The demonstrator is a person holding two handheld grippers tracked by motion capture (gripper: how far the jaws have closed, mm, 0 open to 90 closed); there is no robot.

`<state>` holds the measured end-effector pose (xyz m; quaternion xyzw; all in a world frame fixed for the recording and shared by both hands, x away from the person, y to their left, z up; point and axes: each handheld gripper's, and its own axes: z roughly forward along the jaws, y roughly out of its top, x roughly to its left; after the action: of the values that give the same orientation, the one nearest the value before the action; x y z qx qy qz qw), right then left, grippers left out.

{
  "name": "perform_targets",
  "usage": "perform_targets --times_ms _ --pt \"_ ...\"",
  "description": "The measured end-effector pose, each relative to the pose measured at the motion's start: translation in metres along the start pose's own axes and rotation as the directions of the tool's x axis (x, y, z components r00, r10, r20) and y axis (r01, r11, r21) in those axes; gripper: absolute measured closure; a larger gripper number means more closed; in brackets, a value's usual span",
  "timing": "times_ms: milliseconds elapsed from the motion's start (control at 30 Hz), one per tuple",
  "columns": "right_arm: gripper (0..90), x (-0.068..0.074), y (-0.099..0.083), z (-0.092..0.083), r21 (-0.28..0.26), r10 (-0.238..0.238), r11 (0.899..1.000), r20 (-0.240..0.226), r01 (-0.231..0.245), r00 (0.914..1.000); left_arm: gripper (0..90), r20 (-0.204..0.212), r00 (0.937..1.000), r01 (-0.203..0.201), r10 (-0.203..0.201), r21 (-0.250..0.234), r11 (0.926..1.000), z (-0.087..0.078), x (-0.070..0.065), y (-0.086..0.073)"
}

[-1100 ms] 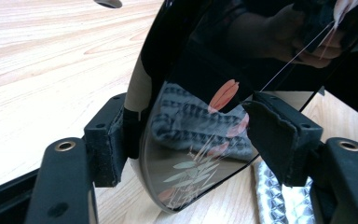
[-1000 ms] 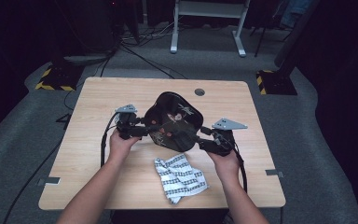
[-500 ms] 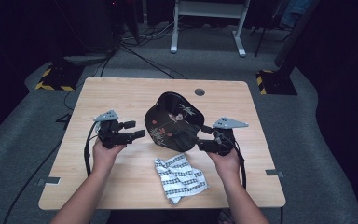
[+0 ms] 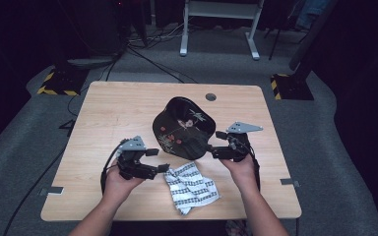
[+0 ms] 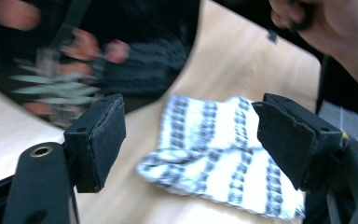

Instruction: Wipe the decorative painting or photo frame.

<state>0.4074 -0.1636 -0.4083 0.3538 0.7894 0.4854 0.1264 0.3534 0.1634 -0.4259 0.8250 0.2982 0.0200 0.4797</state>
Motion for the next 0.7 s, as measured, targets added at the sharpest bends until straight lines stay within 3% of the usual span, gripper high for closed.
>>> perform_targets --times_ms 133,233,367,700 --pt "26.5 -0.003 -0.002 -0.001 -0.003 0.018 1.000 0.000 -0.018 0.9998 23.5 0.026 0.9983 -0.055 0.053 0.078 0.9954 0.023 -0.015 -0.001" --pt "26.9 -0.002 -0.002 -0.001 -0.005 0.013 1.000 0.001 -0.013 0.9999 23.7 0.036 0.9965 -0.079 0.075 0.137 0.9874 0.039 -0.022 -0.006" --pt "27.4 -0.001 -0.002 0.002 0.013 0.011 1.000 -0.012 -0.011 0.9999 26.3 0.053 0.9975 -0.055 0.047 0.167 0.9844 0.055 -0.021 -0.013" --pt "27.6 0.001 -0.005 0.006 0.035 0.011 0.999 -0.025 -0.010 0.9996 22.9 0.048 0.9973 -0.067 0.056 0.271 0.9603 0.088 -0.020 -0.023"
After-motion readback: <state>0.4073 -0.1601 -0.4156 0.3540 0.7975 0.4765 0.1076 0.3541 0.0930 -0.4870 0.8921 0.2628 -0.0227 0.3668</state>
